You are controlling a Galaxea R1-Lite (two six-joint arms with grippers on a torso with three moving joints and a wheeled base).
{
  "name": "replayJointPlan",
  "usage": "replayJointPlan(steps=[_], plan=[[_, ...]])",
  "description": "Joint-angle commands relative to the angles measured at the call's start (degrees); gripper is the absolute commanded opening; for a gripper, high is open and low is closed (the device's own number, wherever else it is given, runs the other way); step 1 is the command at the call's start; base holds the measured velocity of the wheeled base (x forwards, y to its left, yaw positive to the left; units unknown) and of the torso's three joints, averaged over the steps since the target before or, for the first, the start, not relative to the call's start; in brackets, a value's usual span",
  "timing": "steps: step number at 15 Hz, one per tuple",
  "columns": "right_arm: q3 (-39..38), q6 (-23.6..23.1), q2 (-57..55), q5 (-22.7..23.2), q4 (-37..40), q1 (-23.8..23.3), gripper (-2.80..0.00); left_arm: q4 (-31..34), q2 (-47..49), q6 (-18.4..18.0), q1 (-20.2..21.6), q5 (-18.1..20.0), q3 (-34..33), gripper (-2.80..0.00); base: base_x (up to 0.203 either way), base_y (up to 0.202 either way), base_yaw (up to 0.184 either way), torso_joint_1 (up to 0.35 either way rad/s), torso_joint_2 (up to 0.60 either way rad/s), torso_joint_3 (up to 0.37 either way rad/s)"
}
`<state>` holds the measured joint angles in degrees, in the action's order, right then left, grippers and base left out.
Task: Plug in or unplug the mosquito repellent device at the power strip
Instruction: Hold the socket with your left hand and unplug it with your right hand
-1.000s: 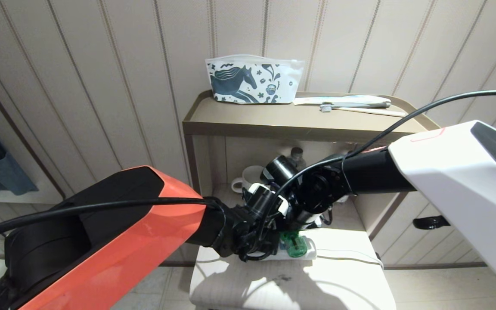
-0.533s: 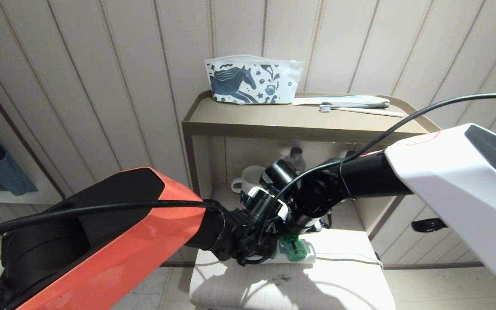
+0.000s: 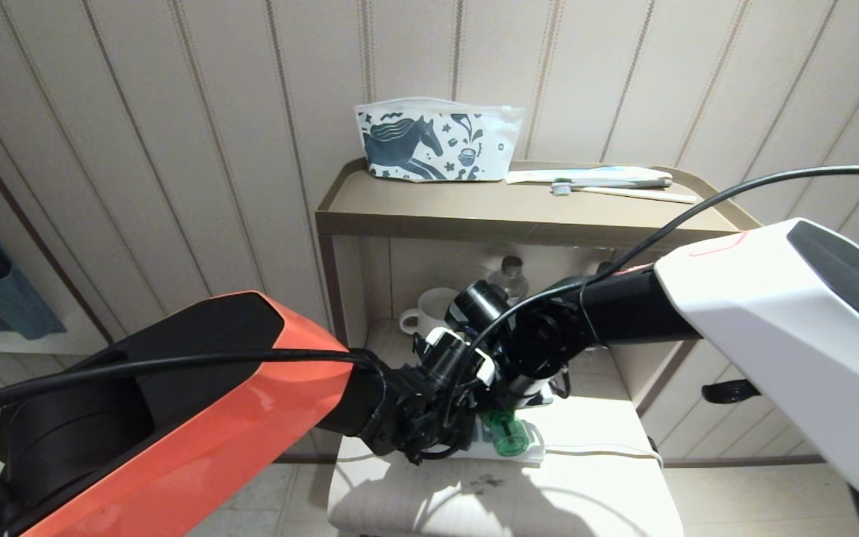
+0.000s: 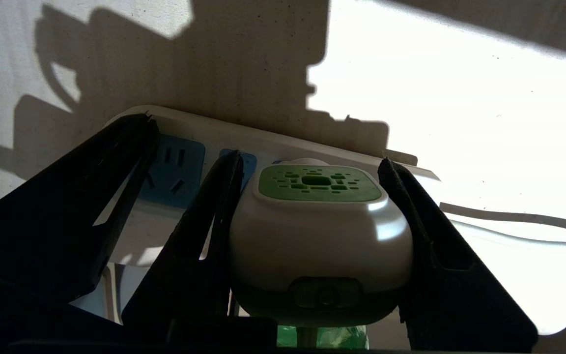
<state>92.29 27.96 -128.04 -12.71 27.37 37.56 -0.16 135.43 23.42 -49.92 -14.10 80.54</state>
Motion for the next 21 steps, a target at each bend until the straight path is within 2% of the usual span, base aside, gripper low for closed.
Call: replayJointPlan(steps=[1,6,7,9,17,20,21], plan=[[0.52,0.08,-0.67,-0.12,0.14,-0.03,-2.8,0.42,1.03,-0.51,0.12,-0.05,-0.25,-2.8,0.0,0.0,0.0,0.0,0.0,0.0],[2.03,-0.01,-2.31,-0.51,0.14,-0.12,-2.8,0.42,1.95,-0.78,0.0,-0.05,-1.81,-2.8,0.0,0.0,0.0,0.0,0.0,0.0],[2.37,0.01,-3.2,-1.32,0.12,-0.07,-2.8,0.42,1.87,-2.44,0.0,-0.12,-2.11,-2.8,0.0,0.0,0.0,0.0,0.0,0.0],[2.46,0.08,-3.44,-1.62,0.05,-0.03,-2.8,0.42,1.68,-2.85,0.09,-0.13,-2.2,-2.8,0.0,0.0,0.0,0.0,0.0,0.0],[2.84,0.27,-2.95,-1.21,0.05,-0.73,-2.8,0.25,1.86,-2.68,0.0,-1.63,-4.25,-2.8,0.0,0.0,0.0,0.0,0.0,0.0],[4.04,2.61,-2.52,-1.09,0.22,-0.73,-2.8,-0.24,1.89,-2.59,0.0,-1.63,-4.58,-2.8,0.0,0.0,0.0,0.0,0.0,0.0],[3.97,2.88,-2.39,-1.09,0.3,-0.73,-2.8,-2.59,2.08,-2.62,0.0,-1.73,-5.08,-2.8,0.0,0.0,0.0,0.0,0.0,0.0]])
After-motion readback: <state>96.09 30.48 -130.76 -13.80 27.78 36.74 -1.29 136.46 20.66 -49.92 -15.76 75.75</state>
